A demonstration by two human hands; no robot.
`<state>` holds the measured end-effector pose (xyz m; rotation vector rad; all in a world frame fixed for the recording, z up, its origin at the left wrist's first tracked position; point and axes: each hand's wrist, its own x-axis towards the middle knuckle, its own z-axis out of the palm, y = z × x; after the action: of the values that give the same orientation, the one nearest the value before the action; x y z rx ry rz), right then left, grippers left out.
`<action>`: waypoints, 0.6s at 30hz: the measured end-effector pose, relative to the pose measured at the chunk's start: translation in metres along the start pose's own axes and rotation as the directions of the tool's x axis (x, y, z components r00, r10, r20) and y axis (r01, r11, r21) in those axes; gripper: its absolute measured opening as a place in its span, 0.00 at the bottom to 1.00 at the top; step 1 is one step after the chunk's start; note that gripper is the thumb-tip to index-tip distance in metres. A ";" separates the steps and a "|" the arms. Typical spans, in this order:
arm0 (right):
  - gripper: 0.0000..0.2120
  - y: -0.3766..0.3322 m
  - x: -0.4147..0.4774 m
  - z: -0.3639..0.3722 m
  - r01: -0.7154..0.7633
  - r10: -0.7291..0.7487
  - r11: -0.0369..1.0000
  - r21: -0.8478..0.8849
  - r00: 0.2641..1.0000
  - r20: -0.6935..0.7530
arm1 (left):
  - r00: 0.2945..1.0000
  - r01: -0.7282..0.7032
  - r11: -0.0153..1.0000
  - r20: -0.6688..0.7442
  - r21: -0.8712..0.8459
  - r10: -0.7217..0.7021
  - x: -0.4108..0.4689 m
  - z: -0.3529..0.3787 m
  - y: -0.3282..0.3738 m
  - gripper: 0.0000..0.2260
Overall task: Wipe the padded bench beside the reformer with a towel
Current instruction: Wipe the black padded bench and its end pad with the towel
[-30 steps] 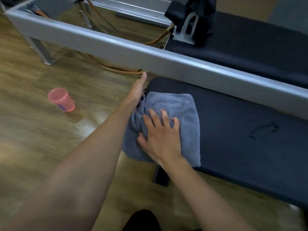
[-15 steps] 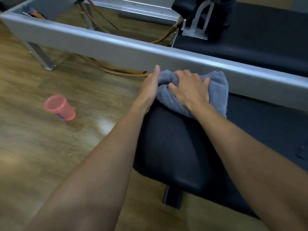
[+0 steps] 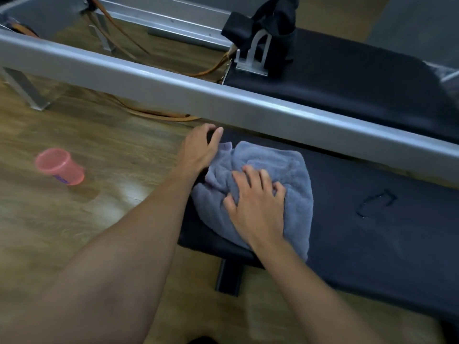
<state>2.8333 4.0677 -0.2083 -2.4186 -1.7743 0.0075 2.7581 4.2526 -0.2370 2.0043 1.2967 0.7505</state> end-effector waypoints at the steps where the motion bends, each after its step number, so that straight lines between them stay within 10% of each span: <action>1: 0.23 0.001 -0.013 -0.002 0.004 -0.004 1.000 0.000 1.000 0.008 | 0.999 -0.028 0.997 0.040 0.067 0.025 -0.002 0.000 0.004 0.22; 8: 0.28 0.022 -0.051 -0.004 0.078 -0.078 0.997 0.021 0.997 0.026 | 0.978 -0.174 0.885 0.182 0.433 0.103 0.001 0.013 0.017 0.24; 18: 0.31 0.100 0.083 0.006 -0.131 0.130 0.991 0.038 0.991 0.016 | 0.977 -0.209 0.912 0.110 0.352 0.181 0.012 0.025 0.006 0.19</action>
<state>2.9527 4.1183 -0.2189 -2.5081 -1.6028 0.0717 2.7841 4.2564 -0.2471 2.4625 1.2751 0.5456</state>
